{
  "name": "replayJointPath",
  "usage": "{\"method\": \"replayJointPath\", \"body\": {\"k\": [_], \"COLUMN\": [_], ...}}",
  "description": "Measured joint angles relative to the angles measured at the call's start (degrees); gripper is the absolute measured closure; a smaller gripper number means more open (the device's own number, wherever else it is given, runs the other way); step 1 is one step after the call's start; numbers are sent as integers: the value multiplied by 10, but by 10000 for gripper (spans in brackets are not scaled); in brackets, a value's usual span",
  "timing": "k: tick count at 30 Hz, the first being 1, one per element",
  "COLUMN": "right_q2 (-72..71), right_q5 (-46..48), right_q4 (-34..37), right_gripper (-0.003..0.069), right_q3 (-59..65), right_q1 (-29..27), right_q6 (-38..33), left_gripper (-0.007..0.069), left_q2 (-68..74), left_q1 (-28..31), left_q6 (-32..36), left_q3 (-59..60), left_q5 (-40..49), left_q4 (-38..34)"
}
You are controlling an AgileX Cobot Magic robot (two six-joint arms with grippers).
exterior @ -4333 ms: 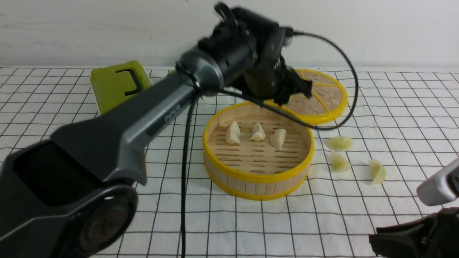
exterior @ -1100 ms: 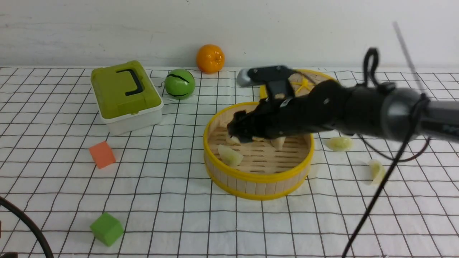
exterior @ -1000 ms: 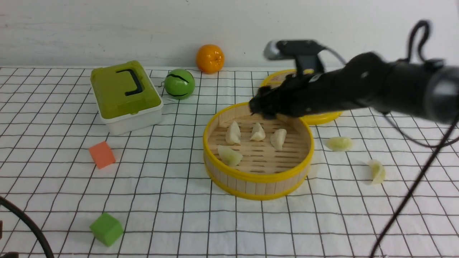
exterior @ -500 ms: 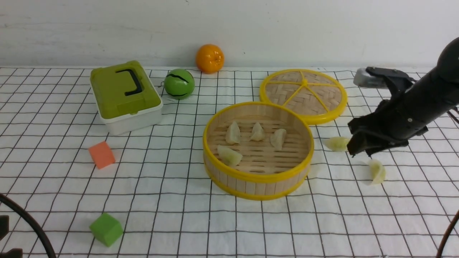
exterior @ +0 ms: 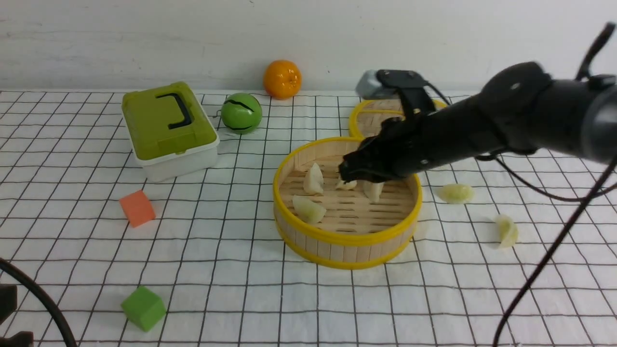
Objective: Put the dumplings into the steamer on the table with the white tablecloth.
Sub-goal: 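Reach for and grasp a dumpling lying on the table beside the steamer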
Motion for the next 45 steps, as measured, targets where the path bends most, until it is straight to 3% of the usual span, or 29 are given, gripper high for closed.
{"method": "replayJointPath", "body": {"k": [4,9,28,41,45], "right_q2": [44,80,83,81,81], "right_q5": [-69,-91,-29,-10,-8], "right_q4": [1,-3,-66,-62,-16], "right_gripper": [670,670,666,662,659], "right_q3": [0,1,-3,-3,-3], "right_q1": [21,26,31,32,32], "right_q6": [-12,-16,-55,-204,-259], "left_gripper": [621,615,605,594,588], "left_q2": [0,0,0,0,0], "left_q1": [0,0,0,0,0], "left_q6": [0,0,0,0,0], "left_q3": [0,0,0,0,0], "left_q5": [-1,-1,-1,-1,-1], "left_q4": [0,0,-7,-7,-7]}}
